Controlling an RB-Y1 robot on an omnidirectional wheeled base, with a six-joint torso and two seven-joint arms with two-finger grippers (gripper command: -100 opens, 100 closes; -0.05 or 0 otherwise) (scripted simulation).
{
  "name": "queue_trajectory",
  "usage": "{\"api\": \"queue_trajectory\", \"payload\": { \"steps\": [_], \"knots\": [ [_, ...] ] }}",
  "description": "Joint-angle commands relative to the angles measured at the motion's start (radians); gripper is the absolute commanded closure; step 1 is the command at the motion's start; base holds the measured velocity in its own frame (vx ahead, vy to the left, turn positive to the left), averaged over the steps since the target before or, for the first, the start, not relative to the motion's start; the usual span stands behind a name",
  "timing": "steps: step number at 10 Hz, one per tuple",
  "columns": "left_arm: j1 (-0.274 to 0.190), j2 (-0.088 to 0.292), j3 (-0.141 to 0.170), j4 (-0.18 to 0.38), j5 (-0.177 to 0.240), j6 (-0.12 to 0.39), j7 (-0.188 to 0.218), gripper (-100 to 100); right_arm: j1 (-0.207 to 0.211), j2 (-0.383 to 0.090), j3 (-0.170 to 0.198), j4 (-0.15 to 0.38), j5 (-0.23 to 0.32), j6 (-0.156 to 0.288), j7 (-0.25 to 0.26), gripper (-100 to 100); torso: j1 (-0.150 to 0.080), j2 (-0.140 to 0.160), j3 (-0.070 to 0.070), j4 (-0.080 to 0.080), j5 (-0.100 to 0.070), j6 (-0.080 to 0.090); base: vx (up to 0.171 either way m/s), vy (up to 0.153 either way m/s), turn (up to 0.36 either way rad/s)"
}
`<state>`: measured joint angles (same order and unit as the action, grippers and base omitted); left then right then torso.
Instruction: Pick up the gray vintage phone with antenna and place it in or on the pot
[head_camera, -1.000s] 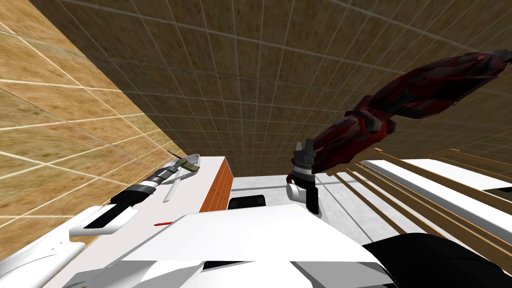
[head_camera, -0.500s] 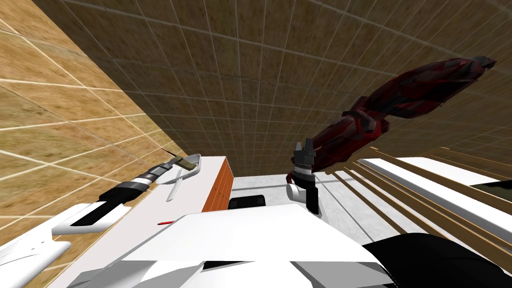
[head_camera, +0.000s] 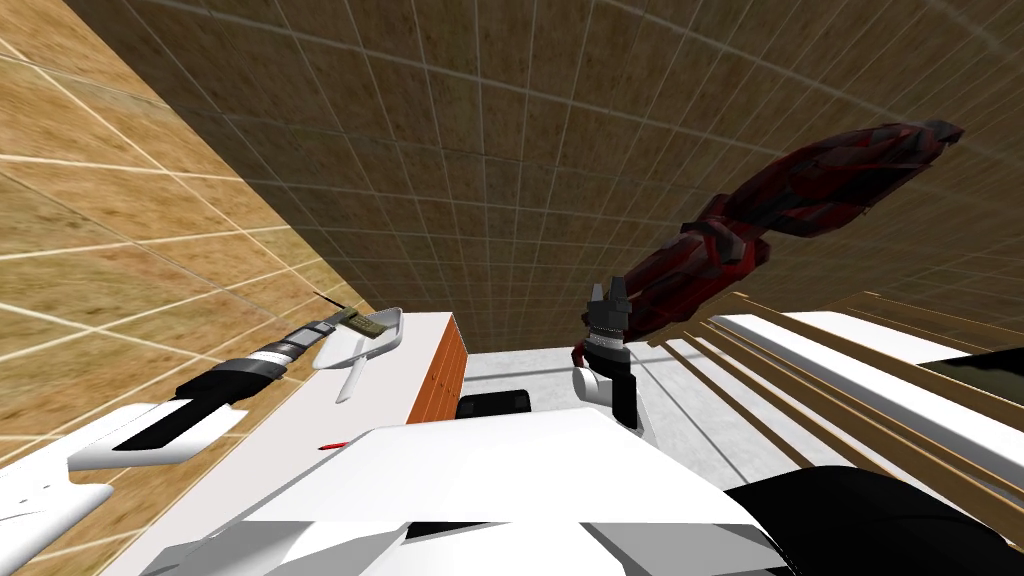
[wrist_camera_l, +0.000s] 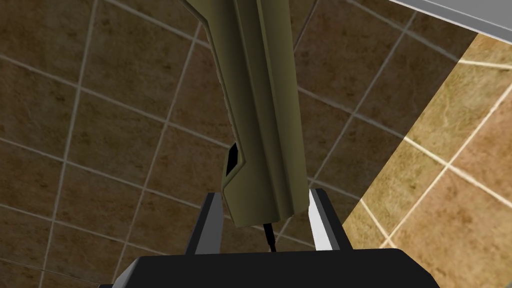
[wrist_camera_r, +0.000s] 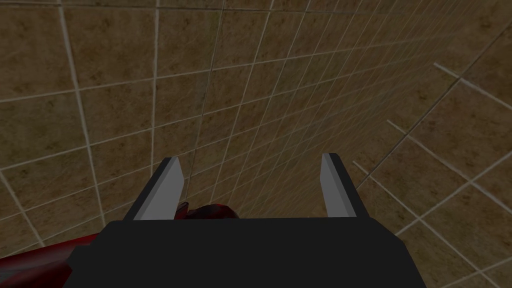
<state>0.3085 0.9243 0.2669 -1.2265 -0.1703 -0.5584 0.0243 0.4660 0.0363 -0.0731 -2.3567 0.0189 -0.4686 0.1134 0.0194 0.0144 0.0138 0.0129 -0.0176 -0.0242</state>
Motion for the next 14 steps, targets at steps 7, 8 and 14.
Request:
{"api": "queue_trajectory", "payload": {
  "steps": [7,8,14],
  "knots": [
    [0.000,0.000,0.000,0.000,0.001,0.000,0.004,0,0.000,0.000,0.000,0.000,0.000,0.000,0.000,0,-0.002,-0.001,0.000,0.000,-0.001,0.000,-0.001,0.001,-0.001],
    [0.003,0.040,0.002,-0.006,0.009,0.040,0.037,-100,0.000,0.000,0.000,0.000,0.000,0.000,0.000,0,-0.002,-0.001,0.000,0.000,-0.001,0.000,-0.045,-0.026,-0.213],
    [0.008,0.120,0.005,-0.017,0.025,0.120,0.104,-100,0.000,0.000,0.000,0.000,0.000,0.000,0.000,0,-0.004,0.003,0.002,0.001,-0.001,0.000,-0.061,-0.022,-0.148]
  ]
}}
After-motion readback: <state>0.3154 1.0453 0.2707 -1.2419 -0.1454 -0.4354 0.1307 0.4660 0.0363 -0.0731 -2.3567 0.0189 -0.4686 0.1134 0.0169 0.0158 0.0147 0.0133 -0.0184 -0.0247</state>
